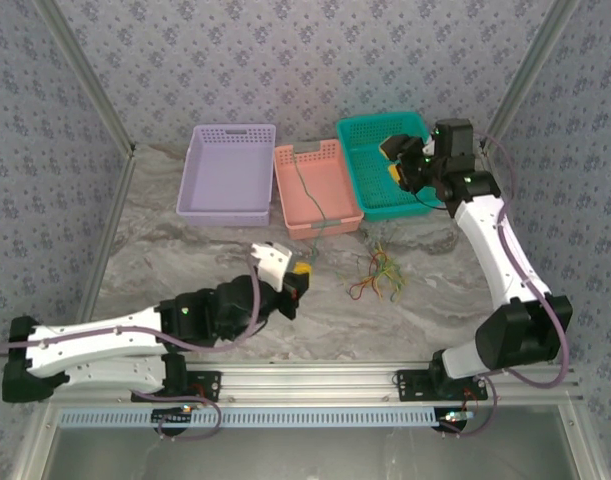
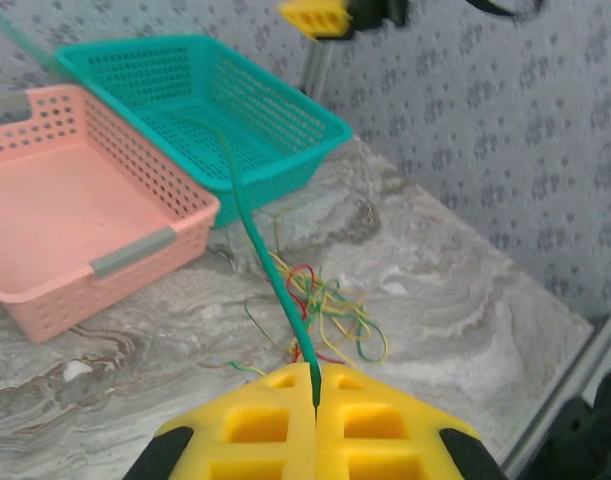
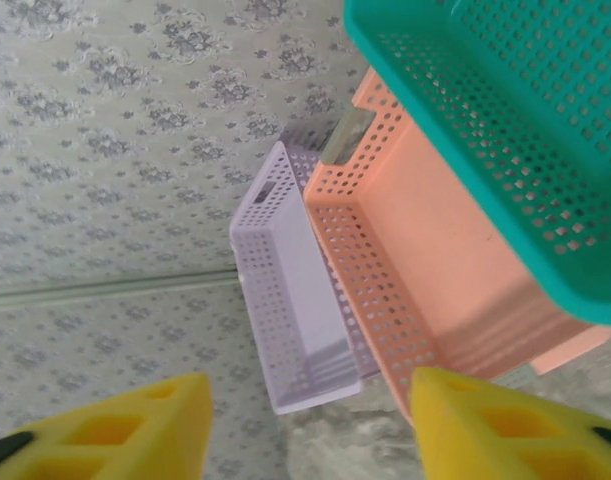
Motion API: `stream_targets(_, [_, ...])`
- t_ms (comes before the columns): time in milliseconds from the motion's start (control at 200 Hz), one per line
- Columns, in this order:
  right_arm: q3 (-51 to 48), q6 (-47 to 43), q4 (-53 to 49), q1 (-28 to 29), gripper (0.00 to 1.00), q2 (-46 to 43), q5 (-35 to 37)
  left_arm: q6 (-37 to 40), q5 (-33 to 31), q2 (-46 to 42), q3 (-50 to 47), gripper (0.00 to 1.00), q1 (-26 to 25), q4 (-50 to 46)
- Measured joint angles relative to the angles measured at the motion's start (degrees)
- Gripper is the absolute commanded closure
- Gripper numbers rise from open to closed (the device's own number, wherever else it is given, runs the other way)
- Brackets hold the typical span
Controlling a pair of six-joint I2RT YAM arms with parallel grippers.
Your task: Untangle the cables
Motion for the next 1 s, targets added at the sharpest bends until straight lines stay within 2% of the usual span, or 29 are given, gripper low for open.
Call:
stream_targets(145, [-0.76,-4.50,-4.02,-0.20,0.34,-7.32,4.26,-2.01,2.75,-4.66,0.11,1.00,5.46,-1.57])
stream_targets(255, [-2.56,-7.87,-6.60,-0.28,0.34,-15.19,7.10,-3.48,7.32,-8.11,0.15,1.00,10.62,-3.06])
stream_targets(480, [-14.38,-13.70,-9.29,2.62,0.34,-28.98,10.49,-7.67,23.85,-8.96,2.29,1.00,29.86,-9.70])
stream_targets(675, [-24.09,-17.64,-11.15,8.48,0.34,-32.50,11.45,-10.08,40.52,-5.18,2.75,1.00,45.86,-12.66])
stream_targets(844, [-27.36,-19.78,-11.58,14.78,0.34,-33.92,13.27,-10.93,50.45,-1.25,3.26,1.00,52.96,-12.68])
stream_targets(999, [-30.10,-20.17,-11.26,18.05,0.34,-35.01,15.02,-12.11,55.01,3.52,4.85,1.00,54.14,-10.45])
